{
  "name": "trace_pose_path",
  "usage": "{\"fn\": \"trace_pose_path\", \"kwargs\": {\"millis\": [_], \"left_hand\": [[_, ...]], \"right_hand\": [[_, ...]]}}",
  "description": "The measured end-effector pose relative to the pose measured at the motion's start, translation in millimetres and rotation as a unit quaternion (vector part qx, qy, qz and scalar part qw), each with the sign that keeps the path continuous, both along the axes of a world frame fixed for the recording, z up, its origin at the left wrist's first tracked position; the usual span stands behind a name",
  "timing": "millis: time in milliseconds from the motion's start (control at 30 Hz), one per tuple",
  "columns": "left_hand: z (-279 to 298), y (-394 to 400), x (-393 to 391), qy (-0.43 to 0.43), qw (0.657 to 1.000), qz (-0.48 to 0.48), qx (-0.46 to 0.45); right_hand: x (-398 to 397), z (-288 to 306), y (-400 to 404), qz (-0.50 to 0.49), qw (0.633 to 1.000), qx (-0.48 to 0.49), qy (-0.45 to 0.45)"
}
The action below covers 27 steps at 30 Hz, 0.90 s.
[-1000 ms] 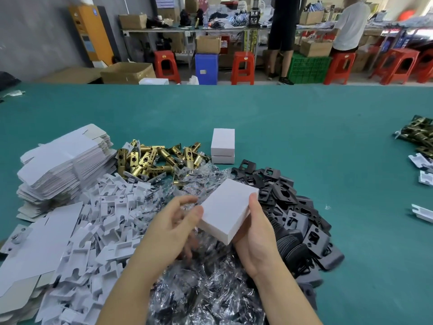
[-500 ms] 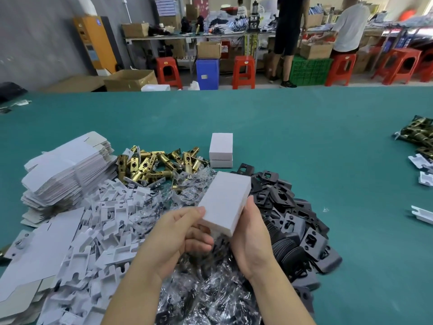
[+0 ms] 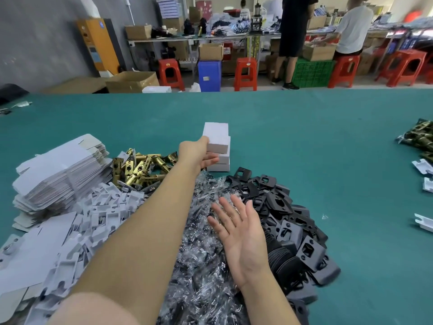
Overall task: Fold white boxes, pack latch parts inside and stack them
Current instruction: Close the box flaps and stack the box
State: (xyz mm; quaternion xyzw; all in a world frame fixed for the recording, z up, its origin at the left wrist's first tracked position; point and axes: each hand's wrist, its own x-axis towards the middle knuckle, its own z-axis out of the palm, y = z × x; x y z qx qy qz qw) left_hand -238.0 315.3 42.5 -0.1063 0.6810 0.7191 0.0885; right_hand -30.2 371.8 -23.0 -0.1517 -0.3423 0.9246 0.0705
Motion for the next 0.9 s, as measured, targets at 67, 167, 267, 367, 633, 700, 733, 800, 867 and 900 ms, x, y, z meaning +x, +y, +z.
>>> {"fn": "trace_pose_path", "kwargs": {"millis": [67, 167, 267, 367, 633, 700, 733, 800, 867, 900], "left_hand": [[-8, 5, -8, -0.016, 0.999, -0.017, -0.033], [-19, 6, -15, -0.034, 0.996, -0.043, -0.069], [-22, 7, -19, -0.035, 0.992, -0.063, -0.102], [-21, 10, -19, -0.032, 0.991, -0.072, -0.112], [-12, 20, -13, -0.045, 0.996, -0.064, -0.048], [-8, 14, -6, -0.048, 0.994, -0.071, -0.062], [-5, 9, -2, -0.042, 0.993, -0.071, -0.083], [2, -4, 7, -0.014, 0.986, -0.075, -0.151], [10, -21, 21, 0.038, 0.964, -0.104, -0.242], [13, -31, 31, 0.075, 0.944, -0.124, -0.295]], "right_hand": [[0, -1, 1, -0.003, 1.000, -0.020, 0.002], [-2, -1, 3, -0.006, 0.999, -0.038, 0.001], [-3, -2, 2, -0.005, 0.999, -0.039, 0.000], [-4, -3, 1, -0.006, 0.999, -0.033, 0.005], [-4, -3, 0, 0.005, 1.000, 0.006, 0.024], [-4, -3, -1, 0.008, 0.999, 0.045, 0.029], [-4, -3, -1, 0.010, 0.997, 0.069, 0.032], [-3, -2, -4, 0.020, 0.990, 0.133, 0.041], [0, -4, -8, 0.037, 0.975, 0.216, 0.047], [2, -4, -11, 0.044, 0.964, 0.256, 0.051]]}}
